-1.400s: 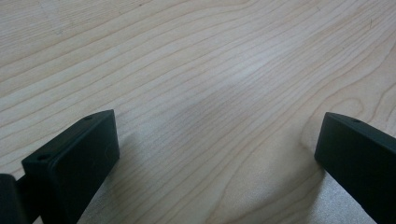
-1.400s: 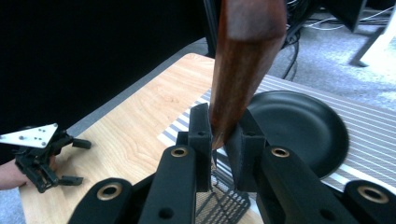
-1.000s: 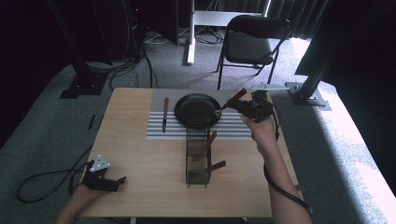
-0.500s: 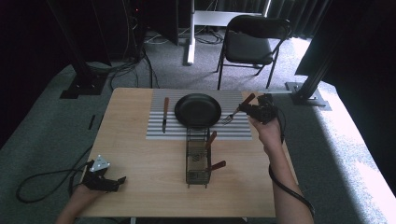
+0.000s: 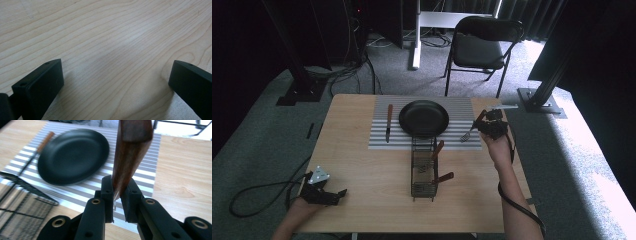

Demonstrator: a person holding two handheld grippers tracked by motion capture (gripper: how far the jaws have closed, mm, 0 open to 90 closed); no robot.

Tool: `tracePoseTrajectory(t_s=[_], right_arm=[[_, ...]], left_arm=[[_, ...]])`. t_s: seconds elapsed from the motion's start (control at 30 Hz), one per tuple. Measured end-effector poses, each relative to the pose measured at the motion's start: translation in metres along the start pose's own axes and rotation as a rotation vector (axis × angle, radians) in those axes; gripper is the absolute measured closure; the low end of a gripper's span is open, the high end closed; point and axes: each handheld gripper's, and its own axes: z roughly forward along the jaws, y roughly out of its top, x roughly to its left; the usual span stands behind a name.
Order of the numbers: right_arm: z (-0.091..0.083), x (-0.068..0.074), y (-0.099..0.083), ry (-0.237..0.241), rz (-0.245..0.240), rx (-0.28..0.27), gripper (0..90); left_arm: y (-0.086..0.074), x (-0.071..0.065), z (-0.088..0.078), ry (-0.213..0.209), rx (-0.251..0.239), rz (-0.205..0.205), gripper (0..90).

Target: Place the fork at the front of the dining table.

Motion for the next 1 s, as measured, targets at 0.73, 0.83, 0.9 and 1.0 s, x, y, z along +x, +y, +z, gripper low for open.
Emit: tracePoseTrajectory(t_s=[0.73,0.83,0.9,1.0], right_arm=[[0.061,0.008,0.034,-0.098,0.022,0.089,80.6],[0.074,0.006,0.043,-0.101,0.033,0.11,80.6],[0.083,0.007,0.048,-0.111,0.033,0.126,80.5],[0.098,0.008,0.055,-0.124,0.036,0.151,80.5]], left_arm=[[0.0,0.0,0.0,0.0,0.0,0.0,0.0],[0.0,0.0,0.0,0.0,0.0,0.0,0.0],[0.0,0.0,0.0,0.0,0.0,0.0,0.0],[0.0,0.0,0.0,0.0,0.0,0.0,0.0]])
